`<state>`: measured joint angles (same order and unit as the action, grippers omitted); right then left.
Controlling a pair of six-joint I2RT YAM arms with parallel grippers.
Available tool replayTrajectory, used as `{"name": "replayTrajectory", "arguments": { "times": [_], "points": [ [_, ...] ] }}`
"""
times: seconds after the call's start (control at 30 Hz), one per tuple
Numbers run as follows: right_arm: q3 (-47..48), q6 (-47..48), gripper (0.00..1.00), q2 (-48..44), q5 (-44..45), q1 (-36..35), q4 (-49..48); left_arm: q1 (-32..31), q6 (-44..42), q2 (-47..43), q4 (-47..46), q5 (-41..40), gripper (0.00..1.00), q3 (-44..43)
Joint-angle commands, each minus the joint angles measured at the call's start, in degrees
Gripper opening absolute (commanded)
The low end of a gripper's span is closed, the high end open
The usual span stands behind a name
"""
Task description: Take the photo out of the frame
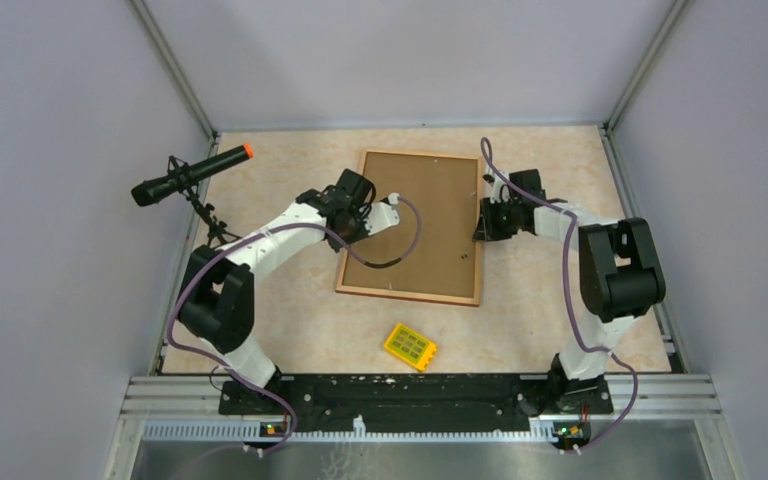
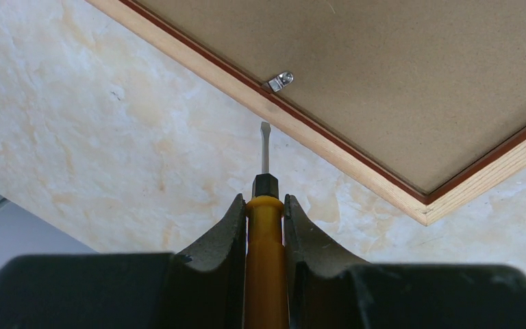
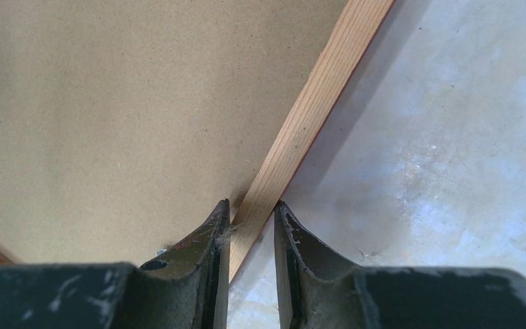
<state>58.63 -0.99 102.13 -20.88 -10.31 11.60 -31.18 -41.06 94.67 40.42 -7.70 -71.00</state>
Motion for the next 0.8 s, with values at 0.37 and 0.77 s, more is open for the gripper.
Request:
{"name": "replayTrajectory", "arguments": {
  "times": [0.37,0.77],
  "points": [
    [-0.5,4.1,0.0,2.9,3.7,0.4,4.3,-0.7,0.6,2.1,1.8,3.6,0.0,-4.5],
    [-0.6,4.1,0.0,3.0,4.0,0.4,4.2,-0.9,1.1,4.4,-0.2,3.3,0.0,-3.3]
  ]
}}
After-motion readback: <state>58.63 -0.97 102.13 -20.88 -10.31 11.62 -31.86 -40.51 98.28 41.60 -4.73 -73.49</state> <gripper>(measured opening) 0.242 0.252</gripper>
